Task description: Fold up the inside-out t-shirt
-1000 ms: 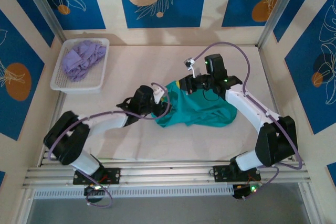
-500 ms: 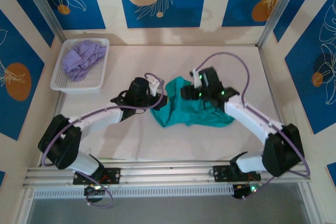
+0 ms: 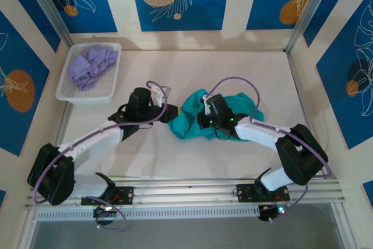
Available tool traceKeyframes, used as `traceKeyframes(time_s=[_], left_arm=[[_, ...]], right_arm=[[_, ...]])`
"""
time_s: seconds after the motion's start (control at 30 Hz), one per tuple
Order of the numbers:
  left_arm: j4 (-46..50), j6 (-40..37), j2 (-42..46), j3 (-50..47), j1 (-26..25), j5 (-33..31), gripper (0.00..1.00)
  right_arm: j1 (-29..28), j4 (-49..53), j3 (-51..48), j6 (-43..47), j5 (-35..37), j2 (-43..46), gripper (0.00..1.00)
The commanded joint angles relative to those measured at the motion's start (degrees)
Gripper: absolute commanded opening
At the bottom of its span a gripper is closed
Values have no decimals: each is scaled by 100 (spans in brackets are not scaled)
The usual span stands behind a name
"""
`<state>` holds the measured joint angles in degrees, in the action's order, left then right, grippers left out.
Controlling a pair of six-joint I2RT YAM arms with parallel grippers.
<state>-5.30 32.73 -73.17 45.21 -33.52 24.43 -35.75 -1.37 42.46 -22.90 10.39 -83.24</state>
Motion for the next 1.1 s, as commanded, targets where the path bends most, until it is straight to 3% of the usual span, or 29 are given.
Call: traceKeyframes(time_s=[0.0,0.1,0.23,0.37,0.47,0.73,1.07], left_arm=[[235,50,352,-245,234,-750,0],[763,-391,294,-215,255,-1926,2],[1237,-1143,250,22,138,-2412,34],[693,-2100,860,-262,-558,-2759,47],[437,-2673,922,-239,-889,-2524,52],[821,-3315,-205,582,-1291,-1417,60],[650,-3337,-1077,921,-1320,-1514,64]], right_arm=[[193,-553,-8,222,-1401,667,0],[426,-596,-263,146,-2820,1178,0],[665,-560,-387,56,-3896,1535,0],[979,-357,-307,197,-4565,1657,0],[1174,-114,-213,451,-4874,1682,0],[1446,333,-80,662,-4992,1812,0],[1568,410,-228,689,-4994,2000,0]])
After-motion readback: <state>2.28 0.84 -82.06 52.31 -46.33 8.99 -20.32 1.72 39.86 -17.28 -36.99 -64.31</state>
